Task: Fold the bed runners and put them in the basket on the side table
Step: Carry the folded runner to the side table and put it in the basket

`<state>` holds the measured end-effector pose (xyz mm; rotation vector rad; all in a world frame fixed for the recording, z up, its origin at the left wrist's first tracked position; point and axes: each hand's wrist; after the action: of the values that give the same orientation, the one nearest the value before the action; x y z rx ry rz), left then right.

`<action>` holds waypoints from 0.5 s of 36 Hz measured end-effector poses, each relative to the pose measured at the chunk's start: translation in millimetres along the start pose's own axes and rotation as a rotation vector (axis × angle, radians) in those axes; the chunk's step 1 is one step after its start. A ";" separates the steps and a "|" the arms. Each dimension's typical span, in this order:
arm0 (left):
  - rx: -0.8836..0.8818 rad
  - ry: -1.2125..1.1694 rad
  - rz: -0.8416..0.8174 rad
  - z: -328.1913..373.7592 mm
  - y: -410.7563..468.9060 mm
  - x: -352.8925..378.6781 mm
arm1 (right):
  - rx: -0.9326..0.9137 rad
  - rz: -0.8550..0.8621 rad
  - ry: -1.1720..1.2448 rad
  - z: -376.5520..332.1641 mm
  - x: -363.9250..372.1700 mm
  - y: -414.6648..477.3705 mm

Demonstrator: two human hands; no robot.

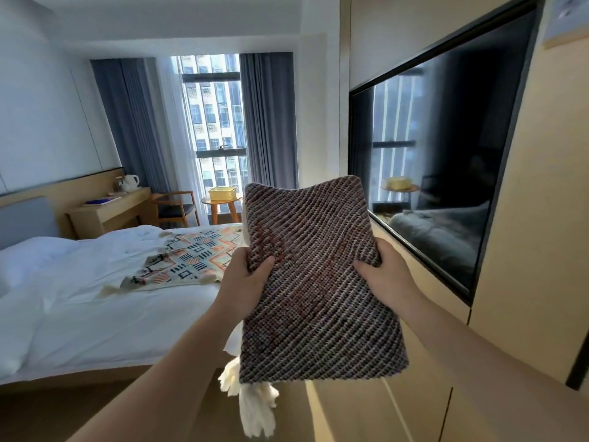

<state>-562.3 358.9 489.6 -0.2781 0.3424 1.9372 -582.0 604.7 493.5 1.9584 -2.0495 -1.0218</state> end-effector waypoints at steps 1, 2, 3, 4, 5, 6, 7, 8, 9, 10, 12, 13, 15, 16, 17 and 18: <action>-0.004 0.005 0.001 -1.4 12.2 5.7 | 0.003 -0.002 0.006 9.2 2.8 9.6; -0.008 0.006 0.001 -3.0 24.8 12.1 | 0.006 -0.003 0.010 18.6 5.5 19.9; -0.014 0.006 0.000 -3.7 37.0 19.1 | 0.010 -0.005 0.013 28.2 8.0 31.2; -0.016 0.006 0.003 -5.3 50.8 26.5 | 0.013 -0.007 0.017 38.3 10.5 43.5; -0.021 0.010 0.005 -5.5 63.9 34.1 | 0.012 -0.010 0.020 48.5 12.7 56.5; -0.024 0.016 0.008 -5.8 77.5 41.8 | 0.009 -0.013 0.025 59.2 15.1 69.9; -0.028 0.020 0.009 -5.7 92.0 50.0 | 0.006 -0.016 0.034 70.7 17.3 84.2; -0.030 0.017 0.013 -5.7 106.7 58.4 | 0.003 -0.020 0.045 81.8 19.4 98.5; -0.035 0.017 0.020 -4.7 121.2 66.7 | 0.002 -0.027 0.059 93.1 20.9 112.9; -0.037 0.018 0.029 -4.2 137.0 76.0 | 0.002 -0.036 0.073 105.1 22.4 128.6; -0.042 0.026 0.049 -0.7 166.1 93.1 | 0.004 -0.049 0.091 126.9 24.4 159.0; -0.049 0.024 0.061 1.6 180.8 102.0 | 0.007 -0.054 0.100 137.8 25.3 175.1; -0.063 0.010 0.085 4.1 210.7 118.8 | 0.013 -0.068 0.117 158.2 27.3 207.1; -0.063 0.004 0.091 5.2 224.8 126.4 | 0.012 -0.078 0.119 167.8 28.6 222.5; -0.065 0.002 0.096 6.4 237.7 133.5 | 0.006 -0.087 0.121 176.6 30.0 237.1; -0.066 -0.007 0.100 6.1 251.2 140.3 | -0.001 -0.094 0.121 184.9 31.6 251.2</action>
<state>-847.9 390.5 473.3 -0.3017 0.2927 2.0505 -894.2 627.4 477.7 2.0789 -1.9106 -0.8968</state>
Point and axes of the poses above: each hand's wrist, its own y-axis towards the middle knuckle, its own x-axis out of the palm, z = x × y, and after that the axes turned 15 degrees about -x, right-handed
